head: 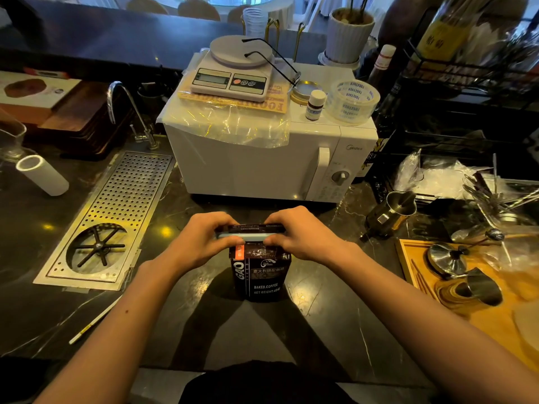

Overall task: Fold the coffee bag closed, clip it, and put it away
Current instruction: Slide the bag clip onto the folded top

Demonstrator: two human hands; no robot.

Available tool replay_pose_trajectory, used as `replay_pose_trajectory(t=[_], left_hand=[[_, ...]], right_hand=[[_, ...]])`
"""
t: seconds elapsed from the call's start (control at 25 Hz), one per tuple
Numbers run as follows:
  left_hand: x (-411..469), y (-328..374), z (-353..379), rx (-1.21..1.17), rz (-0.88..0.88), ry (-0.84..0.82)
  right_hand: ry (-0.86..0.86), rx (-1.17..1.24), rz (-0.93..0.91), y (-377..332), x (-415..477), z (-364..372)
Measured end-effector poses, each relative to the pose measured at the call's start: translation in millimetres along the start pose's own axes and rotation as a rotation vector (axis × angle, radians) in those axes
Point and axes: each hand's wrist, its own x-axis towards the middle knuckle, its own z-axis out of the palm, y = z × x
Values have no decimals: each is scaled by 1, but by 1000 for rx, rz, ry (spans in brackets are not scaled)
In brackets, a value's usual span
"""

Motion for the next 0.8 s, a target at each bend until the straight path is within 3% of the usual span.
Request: replay_pose_trajectory(t=[0.52, 0.64, 0.8], left_hand=[[-11, -4, 1, -108, -142, 97], [-17, -2, 8, -161, -252, 186], [-18, 6, 28, -435, -441, 338]], right_hand=[[152, 205, 34, 31, -18, 5], [239, 387, 80, 34, -21, 15], [355, 716, 170, 40, -25, 39]])
